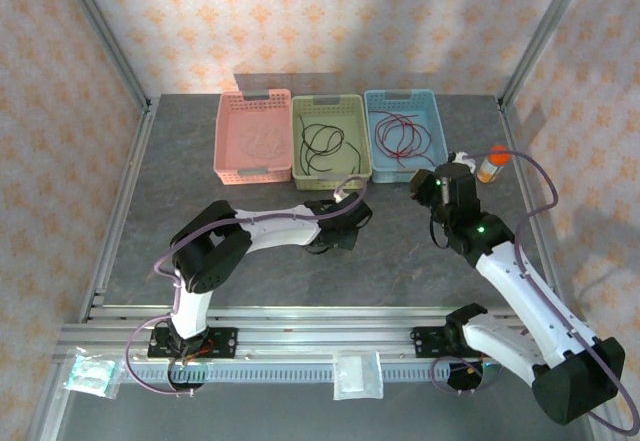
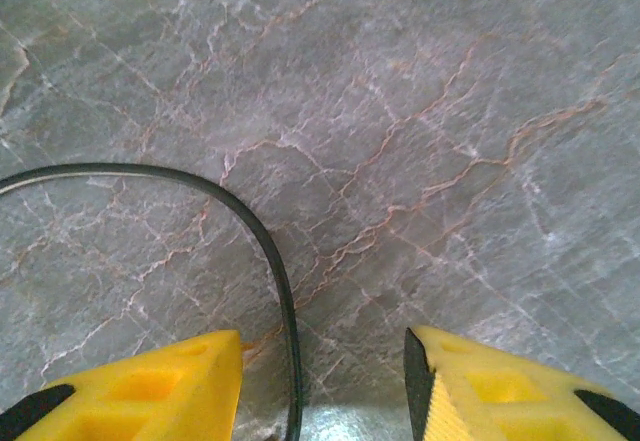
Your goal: Untangle the cables
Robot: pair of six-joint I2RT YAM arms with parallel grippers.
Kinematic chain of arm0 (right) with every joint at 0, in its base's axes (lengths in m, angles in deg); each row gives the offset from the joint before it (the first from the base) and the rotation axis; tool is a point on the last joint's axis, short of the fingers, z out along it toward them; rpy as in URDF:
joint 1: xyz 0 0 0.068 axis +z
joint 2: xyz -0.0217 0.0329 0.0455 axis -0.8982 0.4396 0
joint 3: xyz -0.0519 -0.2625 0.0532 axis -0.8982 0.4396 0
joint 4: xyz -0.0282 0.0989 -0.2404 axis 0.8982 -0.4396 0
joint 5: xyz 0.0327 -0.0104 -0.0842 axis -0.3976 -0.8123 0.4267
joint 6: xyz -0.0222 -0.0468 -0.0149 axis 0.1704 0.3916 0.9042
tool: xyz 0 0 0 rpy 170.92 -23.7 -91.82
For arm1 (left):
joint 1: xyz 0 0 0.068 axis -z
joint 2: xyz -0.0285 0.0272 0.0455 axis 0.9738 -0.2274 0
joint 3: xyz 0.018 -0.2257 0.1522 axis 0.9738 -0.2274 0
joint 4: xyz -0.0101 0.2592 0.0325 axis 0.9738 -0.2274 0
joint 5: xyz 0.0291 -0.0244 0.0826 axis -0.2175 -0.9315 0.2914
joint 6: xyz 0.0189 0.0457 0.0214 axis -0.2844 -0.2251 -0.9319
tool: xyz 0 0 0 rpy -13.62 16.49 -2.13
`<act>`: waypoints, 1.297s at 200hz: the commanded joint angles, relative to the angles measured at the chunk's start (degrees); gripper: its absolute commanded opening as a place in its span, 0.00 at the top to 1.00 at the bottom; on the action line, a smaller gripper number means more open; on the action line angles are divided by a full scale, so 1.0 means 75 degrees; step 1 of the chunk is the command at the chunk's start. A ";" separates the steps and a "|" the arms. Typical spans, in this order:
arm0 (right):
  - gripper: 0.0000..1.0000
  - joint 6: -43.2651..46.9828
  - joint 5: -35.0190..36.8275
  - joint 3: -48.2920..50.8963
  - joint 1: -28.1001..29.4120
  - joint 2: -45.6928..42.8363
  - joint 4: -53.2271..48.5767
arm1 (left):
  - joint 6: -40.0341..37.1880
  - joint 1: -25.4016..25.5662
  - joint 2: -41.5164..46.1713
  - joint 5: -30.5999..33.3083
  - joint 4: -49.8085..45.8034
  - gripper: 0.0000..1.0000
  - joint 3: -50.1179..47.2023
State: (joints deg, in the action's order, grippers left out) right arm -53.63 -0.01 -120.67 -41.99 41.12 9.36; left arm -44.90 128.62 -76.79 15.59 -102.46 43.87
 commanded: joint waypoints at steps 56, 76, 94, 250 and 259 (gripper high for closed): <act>0.75 -0.0129 -0.0038 -0.0231 -0.0013 -0.0143 -0.0171 | 0.0225 -0.0093 -0.0252 0.0163 -0.0161 0.60 -0.0031; 0.75 -0.0144 -0.0062 -0.0265 -0.0018 -0.0137 -0.0156 | 0.0242 -0.0088 -0.0297 0.0317 -0.0226 0.67 -0.0111; 0.75 -0.0144 -0.0052 -0.0244 -0.0018 -0.0092 -0.0136 | 0.0188 -0.0082 -0.0364 0.0545 -0.0367 0.76 -0.0097; 0.58 0.0280 -0.1542 0.0930 -0.0018 -0.0270 0.1431 | 0.0115 -0.0445 0.3145 -0.0373 0.0968 1.00 -0.0617; 0.57 0.0317 -0.1851 0.1035 -0.0025 -0.0272 0.1689 | 0.0171 -0.0567 0.3360 -0.0610 0.1130 1.00 -0.0676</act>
State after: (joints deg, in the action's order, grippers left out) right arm -53.63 -6.79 -114.84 -41.99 40.47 14.98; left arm -43.59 126.57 -55.09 15.35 -97.60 40.81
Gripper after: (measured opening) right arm 0.411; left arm 0.050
